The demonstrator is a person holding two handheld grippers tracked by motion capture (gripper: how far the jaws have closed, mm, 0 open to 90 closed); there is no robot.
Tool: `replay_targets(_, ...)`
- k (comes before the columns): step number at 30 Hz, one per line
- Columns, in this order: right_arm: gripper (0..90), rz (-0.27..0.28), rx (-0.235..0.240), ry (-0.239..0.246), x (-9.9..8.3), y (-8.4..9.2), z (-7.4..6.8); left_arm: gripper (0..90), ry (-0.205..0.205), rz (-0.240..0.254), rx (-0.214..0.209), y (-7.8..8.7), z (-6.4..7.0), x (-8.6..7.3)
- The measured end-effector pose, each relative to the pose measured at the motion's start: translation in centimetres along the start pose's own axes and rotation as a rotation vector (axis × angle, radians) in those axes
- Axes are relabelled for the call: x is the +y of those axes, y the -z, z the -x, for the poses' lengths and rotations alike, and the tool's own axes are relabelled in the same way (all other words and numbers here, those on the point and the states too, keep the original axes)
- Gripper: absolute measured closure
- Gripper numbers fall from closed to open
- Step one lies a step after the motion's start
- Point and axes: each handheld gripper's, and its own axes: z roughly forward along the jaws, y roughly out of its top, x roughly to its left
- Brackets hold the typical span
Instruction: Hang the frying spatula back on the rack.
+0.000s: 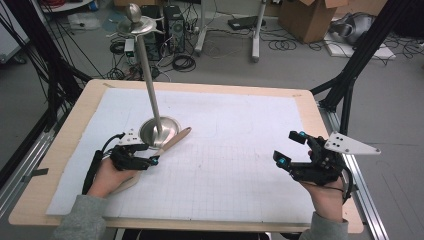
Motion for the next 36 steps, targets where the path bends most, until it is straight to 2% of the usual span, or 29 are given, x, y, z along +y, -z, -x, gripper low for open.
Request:
replay_targets(10, 12.1, -0.007, 0.005, 0.001, -0.01, -0.11, -0.04, 39.7, -0.02, -0.029, 0.024, -0.33, 0.28, -0.11)
replay_targets(13, 12.1, -0.007, 0.007, 0.001, -0.01, -0.14, -0.06, 42.0, -0.023, -0.039, 0.018, -0.39, 0.34, -0.15)
replay_targets(19, 12.2, -0.009, 0.007, 0.0, 0.0, -0.16, -0.11, 46.4, -0.004, -0.044, -0.007, -0.39, 0.2, -0.17)
replay_targets(28, 12.9, -0.012, 0.011, 0.001, -0.01, -0.13, -0.11, 51.6, -0.014, -0.076, -0.009, -0.76, 0.14, -0.33)
replay_targets(31, 13.0, -0.01, 0.013, 0.002, -0.01, -0.12, -0.09, 54.6, 0.001, -0.074, -0.016, -0.81, 0.07, -0.37)
replay_targets(36, 13.0, -0.011, 0.014, 0.001, -0.02, -0.11, -0.08, 55.8, 0.004, -0.084, -0.023, -0.92, -0.01, -0.43)
